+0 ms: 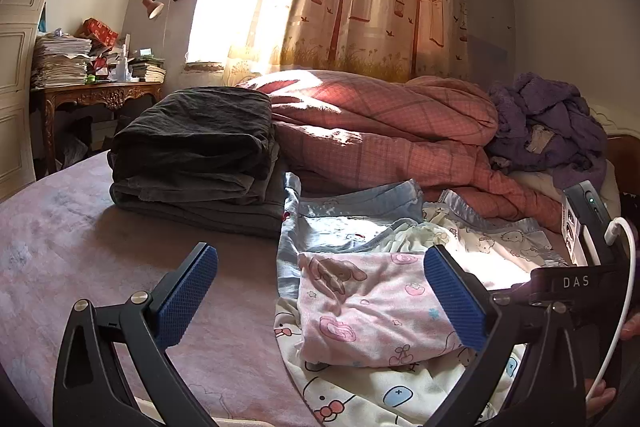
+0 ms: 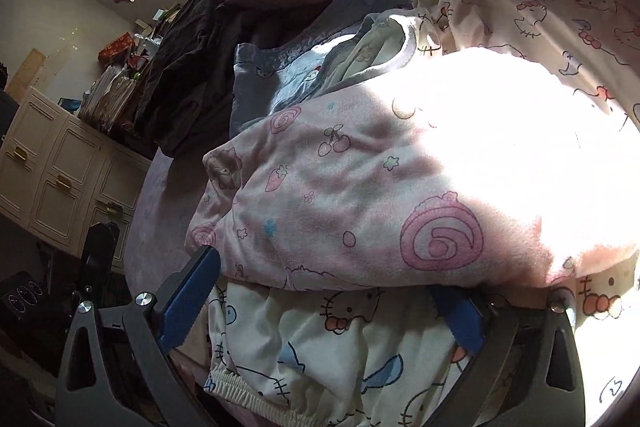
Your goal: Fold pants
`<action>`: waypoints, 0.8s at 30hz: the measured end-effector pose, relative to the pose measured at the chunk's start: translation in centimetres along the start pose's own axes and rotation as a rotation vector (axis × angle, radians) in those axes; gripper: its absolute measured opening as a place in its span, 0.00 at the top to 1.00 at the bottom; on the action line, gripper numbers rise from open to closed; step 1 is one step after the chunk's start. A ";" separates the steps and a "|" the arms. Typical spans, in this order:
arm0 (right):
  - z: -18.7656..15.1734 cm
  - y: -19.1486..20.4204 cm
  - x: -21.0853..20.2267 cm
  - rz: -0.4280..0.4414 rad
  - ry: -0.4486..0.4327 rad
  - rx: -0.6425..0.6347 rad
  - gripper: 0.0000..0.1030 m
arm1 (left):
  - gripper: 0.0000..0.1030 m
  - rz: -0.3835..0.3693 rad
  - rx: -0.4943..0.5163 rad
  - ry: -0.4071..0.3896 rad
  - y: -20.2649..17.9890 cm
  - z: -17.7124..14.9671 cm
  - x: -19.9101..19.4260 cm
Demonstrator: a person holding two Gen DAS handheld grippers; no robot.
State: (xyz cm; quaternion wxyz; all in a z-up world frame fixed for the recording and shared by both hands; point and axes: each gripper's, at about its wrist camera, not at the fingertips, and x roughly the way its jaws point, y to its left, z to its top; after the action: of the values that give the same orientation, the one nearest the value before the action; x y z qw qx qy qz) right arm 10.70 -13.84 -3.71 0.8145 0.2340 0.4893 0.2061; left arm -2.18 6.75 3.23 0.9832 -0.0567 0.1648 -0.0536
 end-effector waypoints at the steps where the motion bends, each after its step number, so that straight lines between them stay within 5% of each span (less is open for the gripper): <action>1: 0.1 -0.1 -0.1 0.007 -0.019 0.008 0.01 | 0.01 0.000 -0.001 0.000 0.0 0.0 0.0; 5: -0.1 -0.9 0.2 0.076 0.019 0.082 0.01 | 0.01 0.002 -0.009 0.001 0.1 0.0 0.1; 10: -0.7 0.1 0.9 0.001 0.036 -0.016 0.02 | 0.01 0.002 -0.023 0.014 0.3 0.0 0.3; 14: 0.6 -0.7 -0.6 -0.010 -0.126 0.018 0.07 | 0.01 0.005 -0.019 0.016 0.2 -0.1 0.2; 16: 0.8 -0.9 -1.6 0.057 -0.184 0.025 0.07 | 0.01 -0.001 -0.019 0.014 0.2 0.0 0.1; 21: 0.7 -1.6 1.1 0.044 -0.038 0.014 0.07 | 0.01 -0.021 -0.017 0.036 0.0 -0.1 0.4; 24: 0.6 -1.2 0.0 0.055 -0.118 0.009 0.07 | 0.01 -0.014 -0.010 0.035 -0.2 -0.3 0.3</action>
State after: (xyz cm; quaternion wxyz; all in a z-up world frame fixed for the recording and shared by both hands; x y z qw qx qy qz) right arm 11.33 -14.93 -4.16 0.8348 0.2630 0.4347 0.2122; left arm -2.05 6.54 2.87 0.9795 -0.0616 0.1817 -0.0607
